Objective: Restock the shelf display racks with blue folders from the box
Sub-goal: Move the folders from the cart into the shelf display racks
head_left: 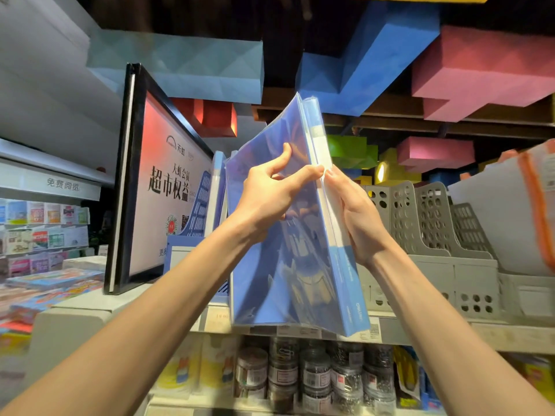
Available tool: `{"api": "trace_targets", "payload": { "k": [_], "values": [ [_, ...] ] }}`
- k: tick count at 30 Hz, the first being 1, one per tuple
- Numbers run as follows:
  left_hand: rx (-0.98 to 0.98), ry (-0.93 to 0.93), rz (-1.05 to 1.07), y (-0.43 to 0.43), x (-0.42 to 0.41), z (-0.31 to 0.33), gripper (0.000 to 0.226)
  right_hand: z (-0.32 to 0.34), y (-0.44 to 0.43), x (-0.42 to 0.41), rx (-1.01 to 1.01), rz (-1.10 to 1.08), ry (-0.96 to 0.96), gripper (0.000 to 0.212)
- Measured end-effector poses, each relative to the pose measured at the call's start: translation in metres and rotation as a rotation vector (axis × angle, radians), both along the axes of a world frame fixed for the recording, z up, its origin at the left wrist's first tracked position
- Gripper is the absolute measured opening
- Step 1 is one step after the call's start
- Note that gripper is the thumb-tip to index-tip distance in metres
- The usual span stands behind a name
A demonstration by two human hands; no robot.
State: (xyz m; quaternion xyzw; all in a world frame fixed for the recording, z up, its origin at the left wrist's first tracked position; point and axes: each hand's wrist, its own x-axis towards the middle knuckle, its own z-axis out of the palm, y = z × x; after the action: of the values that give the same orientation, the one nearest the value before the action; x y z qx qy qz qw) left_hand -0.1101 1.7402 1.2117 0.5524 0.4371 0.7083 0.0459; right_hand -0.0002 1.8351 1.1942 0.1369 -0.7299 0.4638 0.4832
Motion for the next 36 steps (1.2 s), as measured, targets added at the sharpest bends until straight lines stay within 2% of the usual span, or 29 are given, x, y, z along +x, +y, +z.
{"api": "trace_targets", "payload": {
  "k": [5,10,17,27,32,34,36],
  "values": [
    [-0.023,0.052,0.007,0.001,0.0,-0.013,0.087,-0.01,-0.005,0.004,-0.075,0.099,0.009,0.041],
    [-0.034,0.065,-0.003,-0.003,0.005,-0.022,0.103,-0.022,-0.007,0.004,-0.145,0.156,0.029,0.044],
    [-0.052,0.071,-0.024,-0.008,0.005,-0.025,0.1,-0.024,-0.01,0.008,-0.198,0.249,0.018,0.044],
    [-0.064,0.132,-0.016,-0.018,0.01,-0.03,0.078,-0.031,-0.011,0.014,-0.199,0.203,0.024,0.043],
    [-0.064,0.159,-0.022,-0.022,0.012,-0.031,0.084,-0.032,-0.02,0.018,-0.18,0.188,0.04,0.042],
    [-0.088,0.159,-0.014,-0.026,0.016,-0.029,0.074,-0.033,-0.023,0.02,-0.156,0.168,0.053,0.045],
    [-0.116,0.139,-0.045,-0.03,0.023,-0.024,0.047,-0.031,-0.024,0.024,-0.137,0.12,0.053,0.055]
  ]
}}
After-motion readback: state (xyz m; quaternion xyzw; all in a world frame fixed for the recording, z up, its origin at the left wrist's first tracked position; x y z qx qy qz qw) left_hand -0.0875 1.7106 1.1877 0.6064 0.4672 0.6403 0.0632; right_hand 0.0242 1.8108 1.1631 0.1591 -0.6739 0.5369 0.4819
